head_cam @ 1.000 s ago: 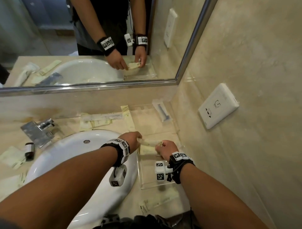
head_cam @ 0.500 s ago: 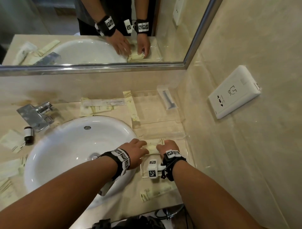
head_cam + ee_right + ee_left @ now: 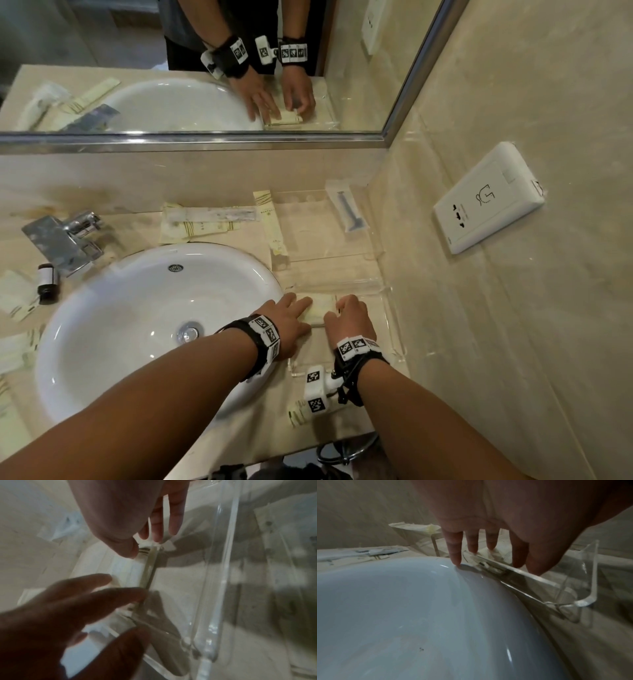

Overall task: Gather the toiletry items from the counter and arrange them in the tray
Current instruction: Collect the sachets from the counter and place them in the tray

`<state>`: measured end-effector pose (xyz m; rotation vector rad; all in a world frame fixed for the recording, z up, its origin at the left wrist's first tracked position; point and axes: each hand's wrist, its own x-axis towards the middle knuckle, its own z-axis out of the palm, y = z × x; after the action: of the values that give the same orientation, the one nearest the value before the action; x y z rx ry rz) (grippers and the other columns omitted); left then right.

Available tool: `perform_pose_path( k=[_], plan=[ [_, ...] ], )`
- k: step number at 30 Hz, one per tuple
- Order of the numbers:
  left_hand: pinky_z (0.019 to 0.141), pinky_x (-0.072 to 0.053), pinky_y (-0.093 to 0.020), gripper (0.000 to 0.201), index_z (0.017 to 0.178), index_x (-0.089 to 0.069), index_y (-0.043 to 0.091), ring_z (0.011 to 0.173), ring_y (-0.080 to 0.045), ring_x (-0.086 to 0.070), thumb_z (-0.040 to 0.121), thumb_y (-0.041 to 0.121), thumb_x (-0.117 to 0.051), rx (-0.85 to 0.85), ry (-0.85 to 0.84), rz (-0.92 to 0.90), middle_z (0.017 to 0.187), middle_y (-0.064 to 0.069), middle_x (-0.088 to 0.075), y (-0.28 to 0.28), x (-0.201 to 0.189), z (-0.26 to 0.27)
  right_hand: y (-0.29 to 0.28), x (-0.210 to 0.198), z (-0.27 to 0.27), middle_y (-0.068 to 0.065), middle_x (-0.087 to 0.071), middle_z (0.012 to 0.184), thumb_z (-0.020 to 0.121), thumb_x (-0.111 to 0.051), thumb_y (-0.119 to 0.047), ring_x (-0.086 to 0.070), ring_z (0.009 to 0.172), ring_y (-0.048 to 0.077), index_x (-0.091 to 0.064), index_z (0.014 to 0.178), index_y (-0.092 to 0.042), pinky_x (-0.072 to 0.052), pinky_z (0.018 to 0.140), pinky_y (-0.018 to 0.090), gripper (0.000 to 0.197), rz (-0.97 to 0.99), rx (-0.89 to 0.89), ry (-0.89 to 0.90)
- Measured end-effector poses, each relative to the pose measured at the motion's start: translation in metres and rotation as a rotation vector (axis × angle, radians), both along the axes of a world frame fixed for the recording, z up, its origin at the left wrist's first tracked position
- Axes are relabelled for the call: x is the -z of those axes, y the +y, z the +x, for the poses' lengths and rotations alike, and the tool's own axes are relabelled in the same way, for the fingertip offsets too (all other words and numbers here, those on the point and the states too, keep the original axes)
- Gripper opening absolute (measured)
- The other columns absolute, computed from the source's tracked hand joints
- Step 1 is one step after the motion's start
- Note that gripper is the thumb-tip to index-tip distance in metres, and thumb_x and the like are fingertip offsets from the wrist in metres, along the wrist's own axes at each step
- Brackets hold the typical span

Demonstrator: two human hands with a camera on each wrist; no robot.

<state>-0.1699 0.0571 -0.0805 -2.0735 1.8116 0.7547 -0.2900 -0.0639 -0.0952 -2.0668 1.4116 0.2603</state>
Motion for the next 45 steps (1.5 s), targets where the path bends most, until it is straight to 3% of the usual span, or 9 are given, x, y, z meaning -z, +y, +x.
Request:
perform_pose_path(
  k=[4, 9, 15, 21, 28, 37, 45],
  plan=[
    [0.098, -0.046, -0.047, 0.049, 0.131, -0.057, 0.024, 0.142, -0.032, -0.018, 0.085, 0.04, -0.057, -0.041, -0.017, -0.027, 0.158, -0.004, -0.015, 0.0, -0.001, -0.001, 0.007, 0.003, 0.003, -0.004, -0.055, 0.126, 0.088, -0.055, -0.033, -0.055, 0.111, 0.019, -0.059, 0.114, -0.029, -0.05, 0.091, 0.037, 0.027, -0.004, -0.139, 0.018],
    [0.087, -0.051, -0.044, 0.043, 0.123, -0.062, 0.02, 0.13, -0.028, -0.032, 0.084, 0.037, -0.058, -0.04, -0.01, -0.054, 0.146, -0.004, -0.032, 0.002, -0.002, -0.001, 0.005, 0.005, 0.002, -0.005, -0.052, 0.133, 0.089, -0.056, -0.036, -0.049, 0.118, 0.02, -0.057, 0.121, -0.03, -0.047, 0.093, 0.036, 0.033, -0.002, -0.213, 0.046],
    [0.087, -0.052, -0.045, 0.043, 0.122, -0.06, 0.02, 0.128, -0.028, -0.036, 0.083, 0.038, -0.058, -0.05, -0.006, -0.081, 0.138, -0.005, -0.043, 0.01, -0.007, 0.003, 0.002, 0.002, -0.003, -0.008, -0.045, 0.142, 0.089, -0.056, -0.036, -0.048, 0.121, 0.019, -0.057, 0.125, -0.032, -0.045, 0.095, 0.032, 0.036, 0.003, -0.266, 0.064],
    [0.092, -0.05, -0.045, 0.046, 0.13, -0.053, 0.018, 0.13, -0.029, -0.035, 0.087, 0.035, -0.055, -0.141, -0.02, -0.093, 0.142, -0.006, -0.041, 0.028, -0.023, 0.021, 0.005, -0.007, 0.0, -0.006, -0.04, 0.144, 0.087, -0.055, -0.032, -0.043, 0.125, 0.019, -0.061, 0.124, -0.032, -0.045, 0.1, 0.035, 0.037, -0.056, -0.213, 0.046],
    [0.1, -0.045, -0.048, 0.052, 0.139, -0.046, 0.022, 0.135, -0.03, -0.031, 0.091, 0.041, -0.051, -0.4, -0.027, -0.065, 0.148, -0.005, -0.036, 0.057, -0.035, 0.053, 0.024, -0.029, 0.031, -0.008, -0.048, 0.137, 0.09, -0.055, -0.028, -0.046, 0.12, 0.015, -0.065, 0.116, -0.029, -0.045, 0.089, 0.03, 0.028, -0.155, -0.305, -0.119],
    [0.107, -0.038, -0.045, 0.055, 0.145, -0.04, 0.027, 0.137, -0.03, -0.029, 0.093, 0.042, -0.049, -0.646, -0.063, -0.118, 0.152, -0.005, -0.032, 0.105, -0.057, 0.097, 0.068, -0.053, 0.11, -0.005, -0.051, 0.135, 0.093, -0.053, -0.034, -0.057, 0.115, 0.017, -0.06, 0.127, -0.035, -0.047, 0.097, 0.031, 0.035, -0.036, -0.549, -0.175],
    [0.103, -0.043, -0.04, 0.055, 0.143, -0.041, 0.028, 0.131, -0.026, -0.039, 0.091, 0.042, -0.051, -0.913, 0.0, -0.148, 0.146, -0.001, -0.039, 0.132, -0.063, 0.14, 0.091, -0.056, 0.171, -0.003, -0.046, 0.144, 0.096, -0.052, -0.037, -0.057, 0.119, 0.018, -0.053, 0.139, -0.034, -0.047, 0.1, 0.033, 0.043, -0.005, -0.654, -0.095]
  ],
)
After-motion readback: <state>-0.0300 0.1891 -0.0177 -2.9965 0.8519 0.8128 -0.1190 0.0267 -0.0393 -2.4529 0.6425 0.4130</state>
